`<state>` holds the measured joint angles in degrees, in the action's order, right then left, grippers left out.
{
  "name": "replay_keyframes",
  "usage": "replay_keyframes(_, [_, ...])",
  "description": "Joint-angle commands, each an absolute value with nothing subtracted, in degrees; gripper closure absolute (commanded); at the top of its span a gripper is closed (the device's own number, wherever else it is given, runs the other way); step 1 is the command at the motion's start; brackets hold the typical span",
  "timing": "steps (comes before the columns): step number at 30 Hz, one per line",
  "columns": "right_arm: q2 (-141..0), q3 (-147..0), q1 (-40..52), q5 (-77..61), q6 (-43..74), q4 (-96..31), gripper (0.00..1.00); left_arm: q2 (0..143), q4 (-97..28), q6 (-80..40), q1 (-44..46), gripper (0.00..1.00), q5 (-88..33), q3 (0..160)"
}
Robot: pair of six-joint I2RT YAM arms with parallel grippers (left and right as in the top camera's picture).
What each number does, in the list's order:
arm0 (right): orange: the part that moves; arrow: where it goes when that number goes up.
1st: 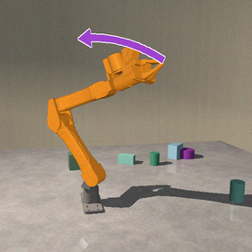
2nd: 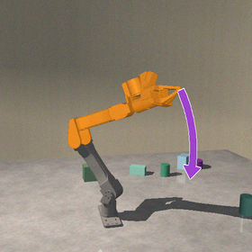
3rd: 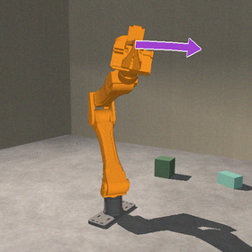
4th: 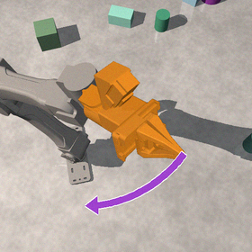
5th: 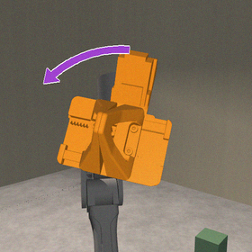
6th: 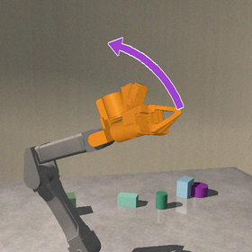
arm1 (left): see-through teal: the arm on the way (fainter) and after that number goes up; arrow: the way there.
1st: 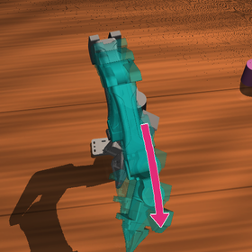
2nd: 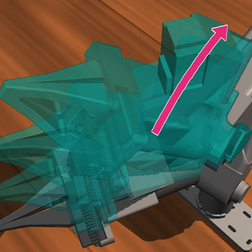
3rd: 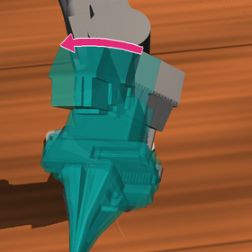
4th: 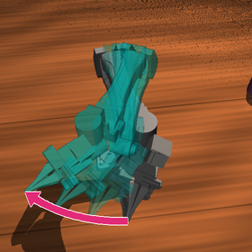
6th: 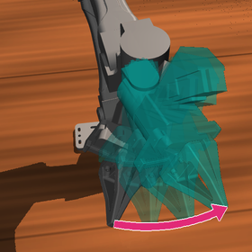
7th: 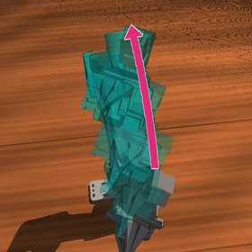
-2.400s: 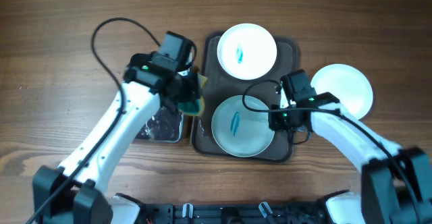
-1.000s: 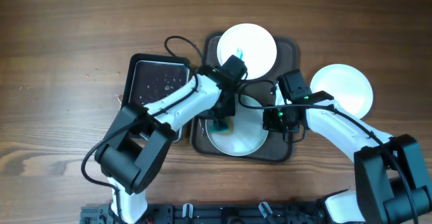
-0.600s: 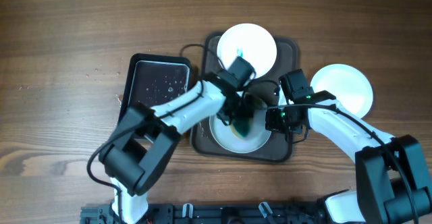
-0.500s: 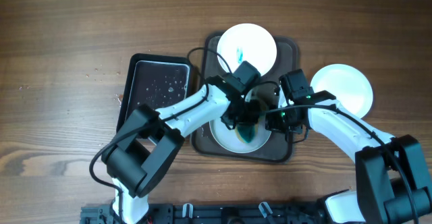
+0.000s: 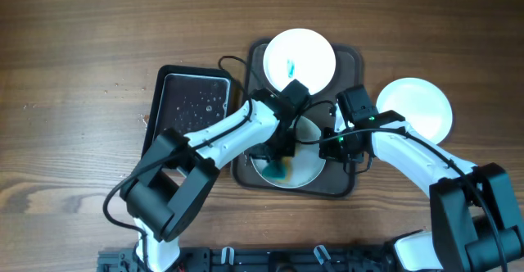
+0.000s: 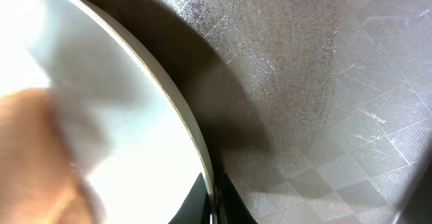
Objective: Clean dirty plates on tray and stack at the side
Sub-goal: 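Scrub the front white plate with the sponge while right gripper holds its rim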
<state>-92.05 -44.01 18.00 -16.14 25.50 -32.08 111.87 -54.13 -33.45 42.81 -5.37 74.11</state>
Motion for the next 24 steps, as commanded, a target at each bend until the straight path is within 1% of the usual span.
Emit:
replay_keyframes(1, [-93.95, -43.38, 17.61, -11.62, 26.09, -32.18, 0.96, 112.36, -58.81, -39.38, 41.82, 0.96, 17.54, 71.16])
replay_keyframes(5, [-93.95, -43.38, 17.61, -11.62, 25.89, -32.18, 0.96, 111.07, -58.96, -42.76, 41.54, 0.96, 23.31, 71.42])
replay_keyframes(7, [-93.95, -43.38, 17.61, -11.62, 25.87, -32.21, 0.96, 110.98, -57.71, -43.13, 40.88, 0.96, 23.49, 71.64])
replay_keyframes(9, [-93.95, -43.38, 17.61, -11.62, 25.69, -32.18, 0.96, 111.00, -55.18, -42.57, 40.21, 0.96, 21.04, 71.64])
replay_keyframes(12, [-93.95, -43.38, 17.61, -11.55, 25.45, -32.16, 0.96, 111.00, -48.12, -39.22, 39.94, 0.96, 8.19, 71.61])
replay_keyframes(17, [-93.95, -43.38, 17.61, -11.11, 25.04, -32.16, 0.96, 111.44, -38.02, -38.81, 40.56, 0.96, -10.63, 71.46])
replay_keyframes(24, [-93.95, -43.38, 17.61, -11.11, 23.68, -32.18, 0.96, 114.50, -27.99, -38.83, 42.09, 0.96, -24.91, 71.46])
